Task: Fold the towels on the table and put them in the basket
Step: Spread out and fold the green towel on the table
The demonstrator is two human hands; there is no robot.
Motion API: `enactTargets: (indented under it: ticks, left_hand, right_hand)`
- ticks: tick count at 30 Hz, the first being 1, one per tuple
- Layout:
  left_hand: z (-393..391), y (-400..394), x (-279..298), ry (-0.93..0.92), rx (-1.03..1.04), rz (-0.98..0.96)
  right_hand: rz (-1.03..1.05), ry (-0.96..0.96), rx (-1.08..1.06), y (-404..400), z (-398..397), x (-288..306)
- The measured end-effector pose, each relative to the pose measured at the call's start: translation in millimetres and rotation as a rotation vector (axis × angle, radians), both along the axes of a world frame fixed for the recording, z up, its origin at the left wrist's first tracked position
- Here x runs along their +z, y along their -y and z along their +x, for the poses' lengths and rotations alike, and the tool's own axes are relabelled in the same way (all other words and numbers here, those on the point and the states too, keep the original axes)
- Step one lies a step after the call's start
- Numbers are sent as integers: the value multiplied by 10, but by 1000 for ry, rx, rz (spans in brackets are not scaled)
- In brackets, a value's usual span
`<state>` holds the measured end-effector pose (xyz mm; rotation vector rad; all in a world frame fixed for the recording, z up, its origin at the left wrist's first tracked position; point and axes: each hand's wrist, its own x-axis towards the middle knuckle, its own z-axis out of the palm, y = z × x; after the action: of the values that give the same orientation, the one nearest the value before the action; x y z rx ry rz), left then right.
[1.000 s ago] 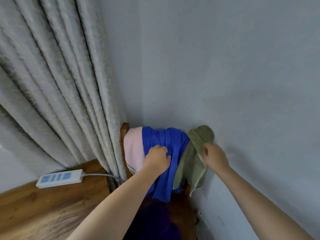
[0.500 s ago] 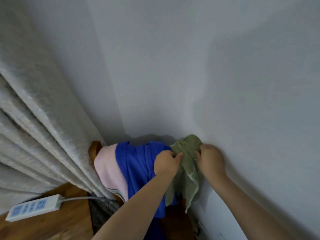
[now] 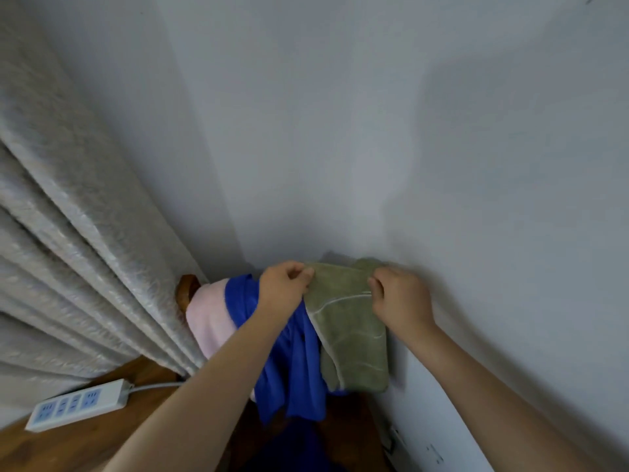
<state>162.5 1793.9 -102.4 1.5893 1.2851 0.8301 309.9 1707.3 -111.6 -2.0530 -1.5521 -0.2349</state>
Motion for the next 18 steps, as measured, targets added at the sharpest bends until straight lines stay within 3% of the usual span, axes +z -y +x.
enactTargets:
  ticks: [3,5,8,11,14,18]
  left_hand:
    - [-299,82,219,152,4,82]
    - [-512,170,272,224,-5,84]
    - [-775,301,166,167,15,13]
    - [-887,346,-11,175,127,-127]
    - [-923,387,-144,152,198,-243]
    - [-1004,335,-213,-81,208,-171]
  right_hand:
    - [223,51,125,167,-190,150]
    - [257,19,229,250,-345,142]
    - [81,-113,310,287,-503,-35]
    - [-166,-352,227,190,-506,-299]
    - [-234,-622,84,128,-514,-451]
    - [-289,-753,-77,37,-556,-523]
